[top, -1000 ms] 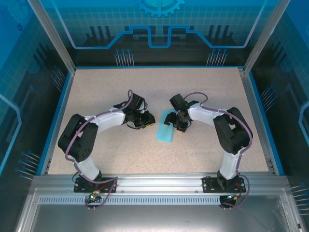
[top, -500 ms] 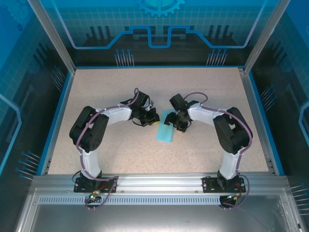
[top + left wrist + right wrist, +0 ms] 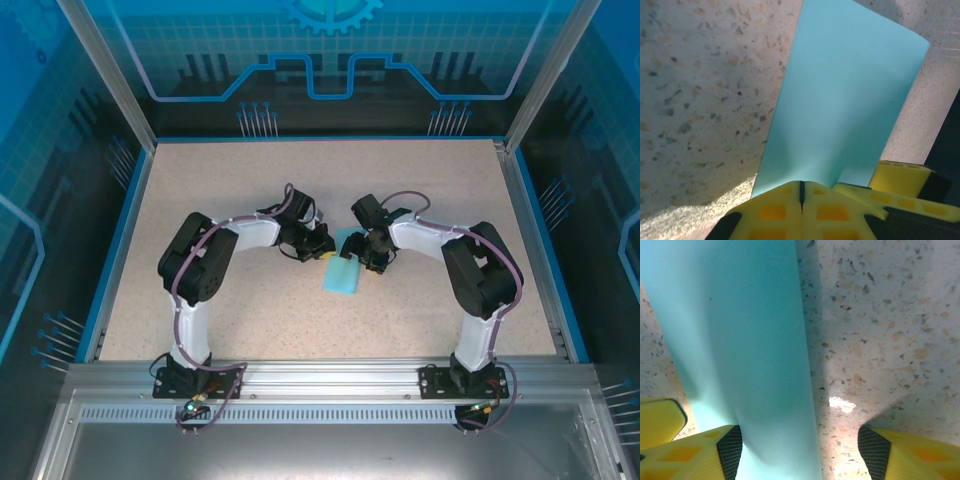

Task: Fold a paper plane with a square sheet of paper (pick it up from the middle)
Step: Hold the square sheet of paper at the center of the table, then fold the square sheet of paper in half at the center of the table.

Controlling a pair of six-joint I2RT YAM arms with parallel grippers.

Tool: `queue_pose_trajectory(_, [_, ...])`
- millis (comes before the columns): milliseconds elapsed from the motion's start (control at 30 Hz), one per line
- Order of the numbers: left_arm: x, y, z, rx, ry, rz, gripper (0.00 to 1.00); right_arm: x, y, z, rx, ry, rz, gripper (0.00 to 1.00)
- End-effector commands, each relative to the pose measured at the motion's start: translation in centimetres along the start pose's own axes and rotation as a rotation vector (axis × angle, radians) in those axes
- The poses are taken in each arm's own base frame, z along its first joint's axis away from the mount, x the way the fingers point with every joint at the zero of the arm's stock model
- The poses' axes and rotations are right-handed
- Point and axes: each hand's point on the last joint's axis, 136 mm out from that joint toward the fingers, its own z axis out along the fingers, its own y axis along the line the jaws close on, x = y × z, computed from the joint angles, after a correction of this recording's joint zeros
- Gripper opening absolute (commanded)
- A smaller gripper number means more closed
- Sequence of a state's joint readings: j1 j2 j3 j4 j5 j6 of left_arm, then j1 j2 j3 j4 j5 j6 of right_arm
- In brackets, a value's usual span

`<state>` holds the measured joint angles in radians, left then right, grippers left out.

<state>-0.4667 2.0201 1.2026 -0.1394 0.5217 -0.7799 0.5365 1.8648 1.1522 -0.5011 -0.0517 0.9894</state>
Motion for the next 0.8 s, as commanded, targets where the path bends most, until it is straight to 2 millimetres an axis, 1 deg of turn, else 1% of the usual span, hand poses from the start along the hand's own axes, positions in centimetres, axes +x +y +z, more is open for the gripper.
queue_pose_trajectory(0, [0.2,0.4,0.9,-0.005,0.032,-0.009,0.00,1.9,-3.1,3.2,0.113,0.054,-0.010,0.69])
queue_pose_trajectory(200, [0.8,2.7,1.7,-0.077,0.047,-0.029,0.00,1.8,-2.7,2.9,0.099,0.048,-0.014,0.70])
queue_pose_trajectory(333, [1.1,3.7,2.1,-0.107,0.056,-0.029,0.00,1.3,-1.5,2.2,0.049,0.031,-0.032,0.71])
queue_pose_trajectory(400, [1.1,4.0,2.1,-0.118,0.055,-0.025,0.00,0.8,-0.5,1.0,0.010,0.005,-0.049,0.71])
queue_pose_trajectory(500, [1.1,4.2,2.2,-0.126,0.058,-0.023,0.00,-0.4,0.8,-1.7,-0.070,-0.054,-0.067,0.74])
queue_pose_trajectory(533, [1.2,4.2,2.2,-0.128,0.059,-0.023,0.00,-0.8,1.4,-2.9,-0.116,-0.079,-0.074,0.75])
queue_pose_trajectory(600, [1.2,4.4,2.2,-0.133,0.061,-0.021,0.00,-1.4,1.8,-4.5,-0.189,-0.117,-0.075,0.73])
queue_pose_trajectory(633, [1.1,4.4,2.2,-0.134,0.060,-0.021,0.00,-1.5,2.1,-5.2,-0.233,-0.126,-0.076,0.70])
queue_pose_trajectory(700, [1.2,4.5,2.3,-0.137,0.062,-0.021,0.00,-1.8,2.7,-6.3,-0.328,-0.128,-0.081,0.57])
queue_pose_trajectory(767, [1.2,4.5,2.3,-0.137,0.062,-0.021,0.00,-1.6,3.8,-6.7,-0.433,-0.103,-0.100,0.38])
